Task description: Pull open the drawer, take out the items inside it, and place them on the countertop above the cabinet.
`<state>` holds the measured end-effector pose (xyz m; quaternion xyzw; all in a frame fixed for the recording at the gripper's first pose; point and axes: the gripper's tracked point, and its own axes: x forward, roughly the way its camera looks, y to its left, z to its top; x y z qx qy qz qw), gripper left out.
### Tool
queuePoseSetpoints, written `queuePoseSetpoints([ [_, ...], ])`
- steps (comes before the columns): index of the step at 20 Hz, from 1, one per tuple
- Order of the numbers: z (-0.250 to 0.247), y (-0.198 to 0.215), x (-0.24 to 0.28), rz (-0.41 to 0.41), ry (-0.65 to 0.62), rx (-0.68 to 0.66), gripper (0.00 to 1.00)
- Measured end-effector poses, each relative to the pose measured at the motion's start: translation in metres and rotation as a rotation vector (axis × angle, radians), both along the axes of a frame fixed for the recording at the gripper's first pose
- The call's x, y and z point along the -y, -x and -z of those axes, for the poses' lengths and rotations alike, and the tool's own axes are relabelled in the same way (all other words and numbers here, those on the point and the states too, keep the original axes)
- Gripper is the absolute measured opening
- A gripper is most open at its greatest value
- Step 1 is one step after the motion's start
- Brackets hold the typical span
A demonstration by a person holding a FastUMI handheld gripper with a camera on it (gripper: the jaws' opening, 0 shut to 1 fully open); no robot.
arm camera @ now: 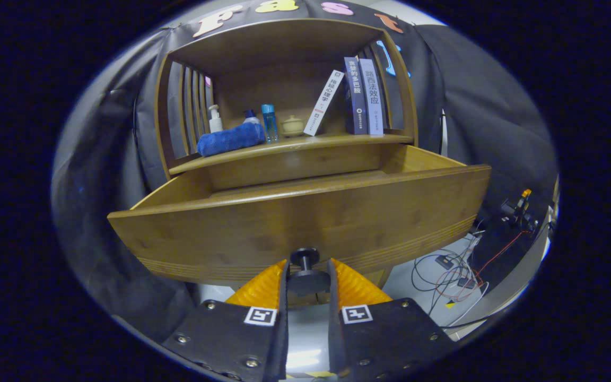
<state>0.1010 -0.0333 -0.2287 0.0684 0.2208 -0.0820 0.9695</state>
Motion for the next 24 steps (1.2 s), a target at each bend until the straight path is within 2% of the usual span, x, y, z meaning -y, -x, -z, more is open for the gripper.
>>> queuePoseSetpoints([
  [3, -0.002, 0.010, -0.001, 0.018, 0.001, 0.014, 0.31],
  [4, -0.019, 0.025, -0.007, -0.017, -0.017, 0.095, 0.31],
  [5, -0.015, 0.016, 0.002, 0.012, -0.012, 0.146, 0.16],
  [6, -0.024, 0.036, 0.015, 0.045, -0.038, 0.179, 0.01],
  [9, -0.050, 0.062, 0.040, 0.165, -0.112, 0.259, 0.01],
  [12, -0.092, 0.082, 0.042, 0.172, -0.066, 0.293, 0.01],
  [16, -0.136, 0.049, 0.032, 0.147, -0.033, 0.340, 0.01],
  [19, -0.157, 0.006, 0.020, 0.131, -0.008, 0.310, 0.01],
  [21, -0.157, -0.025, 0.018, 0.150, -0.003, 0.226, 0.04],
  [24, -0.130, -0.065, 0.020, 0.175, 0.001, -0.009, 0.36],
])
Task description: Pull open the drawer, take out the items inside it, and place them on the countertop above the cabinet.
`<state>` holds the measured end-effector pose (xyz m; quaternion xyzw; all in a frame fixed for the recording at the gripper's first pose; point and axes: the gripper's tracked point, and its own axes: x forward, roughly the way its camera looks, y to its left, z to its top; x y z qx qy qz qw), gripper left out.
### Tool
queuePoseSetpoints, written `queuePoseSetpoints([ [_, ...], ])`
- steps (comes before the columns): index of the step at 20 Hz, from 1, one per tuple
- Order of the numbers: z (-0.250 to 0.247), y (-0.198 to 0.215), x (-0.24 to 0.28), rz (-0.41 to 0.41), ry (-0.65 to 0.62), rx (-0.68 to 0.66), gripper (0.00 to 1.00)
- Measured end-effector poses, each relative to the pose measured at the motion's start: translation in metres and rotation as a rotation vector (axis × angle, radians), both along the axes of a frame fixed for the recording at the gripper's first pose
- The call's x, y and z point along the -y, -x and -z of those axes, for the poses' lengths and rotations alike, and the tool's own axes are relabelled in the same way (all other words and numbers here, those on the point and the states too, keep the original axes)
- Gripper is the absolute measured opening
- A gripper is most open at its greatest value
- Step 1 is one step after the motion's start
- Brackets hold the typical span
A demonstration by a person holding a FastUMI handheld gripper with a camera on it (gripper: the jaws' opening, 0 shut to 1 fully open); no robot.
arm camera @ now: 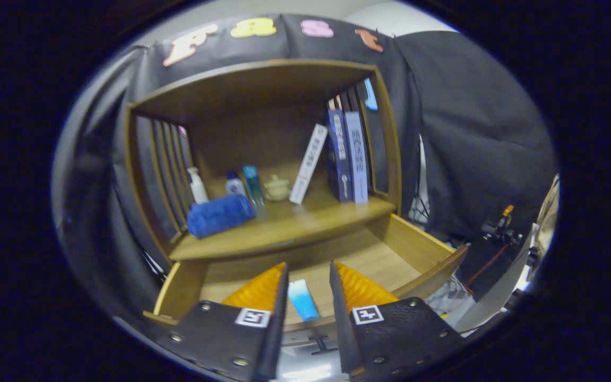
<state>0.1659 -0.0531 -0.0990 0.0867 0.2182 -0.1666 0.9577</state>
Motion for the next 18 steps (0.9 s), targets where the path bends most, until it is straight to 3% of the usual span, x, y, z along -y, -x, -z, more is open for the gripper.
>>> queuePoseSetpoints([
  [4, 0.036, -0.041, 0.002, -0.019, -0.004, -0.271, 0.78],
  [10, 0.117, -0.043, -0.007, -0.054, -0.080, -0.604, 0.83],
  [18, 0.164, -0.048, -0.020, -0.114, -0.113, -0.732, 0.83],
])
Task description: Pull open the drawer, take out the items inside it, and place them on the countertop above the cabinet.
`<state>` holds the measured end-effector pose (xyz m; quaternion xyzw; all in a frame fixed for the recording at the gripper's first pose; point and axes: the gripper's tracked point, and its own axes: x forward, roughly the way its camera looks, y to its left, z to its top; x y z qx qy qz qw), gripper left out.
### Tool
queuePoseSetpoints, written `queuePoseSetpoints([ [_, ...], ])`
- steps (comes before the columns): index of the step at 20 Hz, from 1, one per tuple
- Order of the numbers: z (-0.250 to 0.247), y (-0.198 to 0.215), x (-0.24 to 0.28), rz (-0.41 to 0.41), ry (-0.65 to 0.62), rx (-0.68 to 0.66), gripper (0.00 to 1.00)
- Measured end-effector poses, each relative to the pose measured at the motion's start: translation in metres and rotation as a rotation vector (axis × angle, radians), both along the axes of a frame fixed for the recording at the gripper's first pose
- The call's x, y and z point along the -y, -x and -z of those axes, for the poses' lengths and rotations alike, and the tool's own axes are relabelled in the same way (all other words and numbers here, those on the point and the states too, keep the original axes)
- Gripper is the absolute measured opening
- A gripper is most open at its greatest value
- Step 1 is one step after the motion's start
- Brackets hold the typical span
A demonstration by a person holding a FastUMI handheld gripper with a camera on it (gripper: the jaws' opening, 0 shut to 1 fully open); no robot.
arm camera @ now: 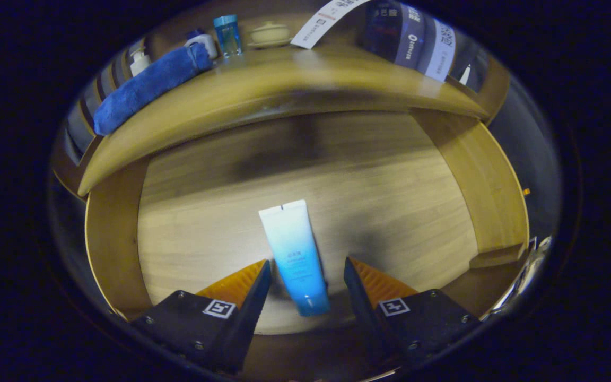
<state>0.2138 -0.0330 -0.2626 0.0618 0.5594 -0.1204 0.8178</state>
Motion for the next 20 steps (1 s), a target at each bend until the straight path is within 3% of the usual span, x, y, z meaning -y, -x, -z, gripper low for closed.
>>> queuePoseSetpoints([
  [2, -0.001, -0.003, 0.000, 0.012, 0.000, 0.004, 0.82],
  [8, 0.005, -0.010, 0.004, -0.038, 0.068, -0.003, 0.42],
  [20, -0.100, 0.004, 0.000, -0.041, 0.262, 0.141, 0.42],
])
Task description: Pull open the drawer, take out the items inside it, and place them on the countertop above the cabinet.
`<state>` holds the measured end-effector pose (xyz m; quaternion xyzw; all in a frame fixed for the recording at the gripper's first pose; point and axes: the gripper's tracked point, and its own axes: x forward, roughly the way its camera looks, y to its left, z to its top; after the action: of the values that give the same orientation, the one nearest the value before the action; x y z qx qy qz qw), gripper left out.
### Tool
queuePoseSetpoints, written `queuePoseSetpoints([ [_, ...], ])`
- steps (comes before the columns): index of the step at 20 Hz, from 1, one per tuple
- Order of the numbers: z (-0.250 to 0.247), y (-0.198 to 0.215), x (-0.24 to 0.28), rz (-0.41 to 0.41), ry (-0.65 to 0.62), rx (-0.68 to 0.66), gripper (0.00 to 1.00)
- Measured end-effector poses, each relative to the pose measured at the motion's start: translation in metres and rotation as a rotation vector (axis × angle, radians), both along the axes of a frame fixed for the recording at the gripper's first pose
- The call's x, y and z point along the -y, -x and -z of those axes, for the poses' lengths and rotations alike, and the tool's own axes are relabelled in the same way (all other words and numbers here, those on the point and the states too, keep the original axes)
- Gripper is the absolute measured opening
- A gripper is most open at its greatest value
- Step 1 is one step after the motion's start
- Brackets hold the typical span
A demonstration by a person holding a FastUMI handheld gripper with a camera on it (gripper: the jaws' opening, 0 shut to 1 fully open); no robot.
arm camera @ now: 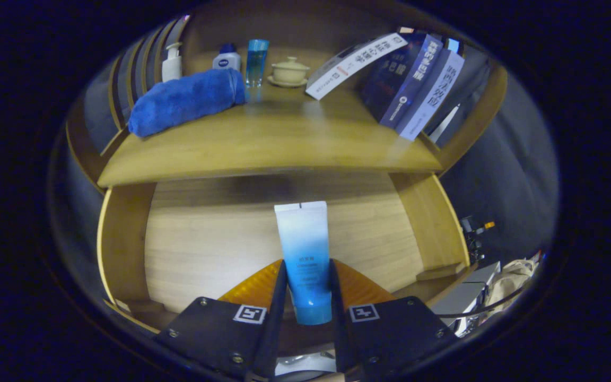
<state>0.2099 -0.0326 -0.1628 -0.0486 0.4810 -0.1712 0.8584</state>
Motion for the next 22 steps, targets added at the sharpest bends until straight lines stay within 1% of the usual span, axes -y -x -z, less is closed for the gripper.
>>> queuePoseSetpoints([
  [3, -0.025, -0.006, 0.001, -0.009, 0.040, 0.040, 0.42],
  [8, -0.044, -0.047, 0.000, -0.060, 0.048, 0.090, 0.42],
  [16, -0.027, -0.125, 0.014, -0.122, -0.020, 0.121, 0.42],
  [22, -0.023, -0.166, 0.021, -0.131, -0.075, 0.201, 0.42],
])
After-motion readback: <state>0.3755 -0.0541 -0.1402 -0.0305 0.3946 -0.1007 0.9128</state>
